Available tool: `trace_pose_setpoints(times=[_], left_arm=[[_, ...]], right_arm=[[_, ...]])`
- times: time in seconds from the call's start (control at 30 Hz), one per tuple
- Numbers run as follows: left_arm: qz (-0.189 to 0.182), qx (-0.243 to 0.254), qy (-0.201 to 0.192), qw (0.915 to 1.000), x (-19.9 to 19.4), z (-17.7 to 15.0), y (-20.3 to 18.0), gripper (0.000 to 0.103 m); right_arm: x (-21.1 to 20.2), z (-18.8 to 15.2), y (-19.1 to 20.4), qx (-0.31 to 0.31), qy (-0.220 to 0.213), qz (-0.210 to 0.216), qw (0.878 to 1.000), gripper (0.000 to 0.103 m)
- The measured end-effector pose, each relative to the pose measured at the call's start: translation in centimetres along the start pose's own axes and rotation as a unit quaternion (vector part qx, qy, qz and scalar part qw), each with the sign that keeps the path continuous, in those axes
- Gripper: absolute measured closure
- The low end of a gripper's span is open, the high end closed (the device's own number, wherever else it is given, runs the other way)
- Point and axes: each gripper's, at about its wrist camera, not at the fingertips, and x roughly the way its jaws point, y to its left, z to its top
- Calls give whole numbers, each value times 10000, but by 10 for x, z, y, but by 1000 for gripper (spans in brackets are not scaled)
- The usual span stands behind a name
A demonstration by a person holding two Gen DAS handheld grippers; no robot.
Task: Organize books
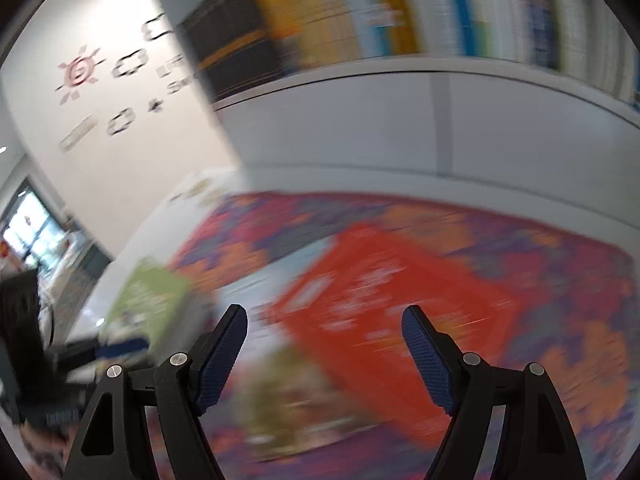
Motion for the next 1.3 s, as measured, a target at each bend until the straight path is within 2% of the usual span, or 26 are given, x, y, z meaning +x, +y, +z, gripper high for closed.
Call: trace_pose_setpoints(times=[0.1, 0.17, 0.27, 0.4, 0.5, 0.6, 0.73, 0.87, 1.0, 1.1, 1.17, 1.3], left_arm=[[-164, 47, 352, 9992, 46, -2, -26, 62], [-157, 18, 516, 9985, 70, -3, -37, 62], [-258, -9, 738, 9969, 94, -5, -46, 62], [-219, 138, 669, 9974, 102, -1, -56, 62], [-309, 57, 694, 9971, 106, 3, -56, 62], [-371, 41, 739, 9966, 106, 4, -53, 62], [-286, 52, 750, 9968, 102, 0, -52, 61], [-216, 294, 856, 9957, 92, -13, -57, 61], [-403, 433, 1082, 9924, 72, -37, -56, 61], [-416, 526, 1161, 9910, 52, -63, -52, 61], [-424, 688, 1257, 9888, 37, -85, -52, 61], [-783, 765, 1576, 9814, 19, -118, -43, 61]], right_arm=[[16, 14, -56, 298, -50, -228, 9993, 25], [36, 22, -88, 453, 78, -258, 9986, 25], [60, 30, -112, 461, 280, -332, 9980, 25], [95, 33, -121, 351, 623, -253, 9971, 25], [118, 25, -112, 208, 990, -8, 9949, 24], [115, 16, -89, -357, 1177, -167, 9923, 22], [97, -8, -72, -503, 1401, -316, 9884, 21], [67, -44, -51, -371, 1556, -58, 9871, 21], [39, -83, -23, -245, 1723, -114, 9847, 21], [16, -109, -4, -111, 1804, 58, 9835, 21], [4, -129, 11, 10, 1927, 238, 9810, 21], [-22, -170, 26, 132, 2263, 781, 9708, 21]])
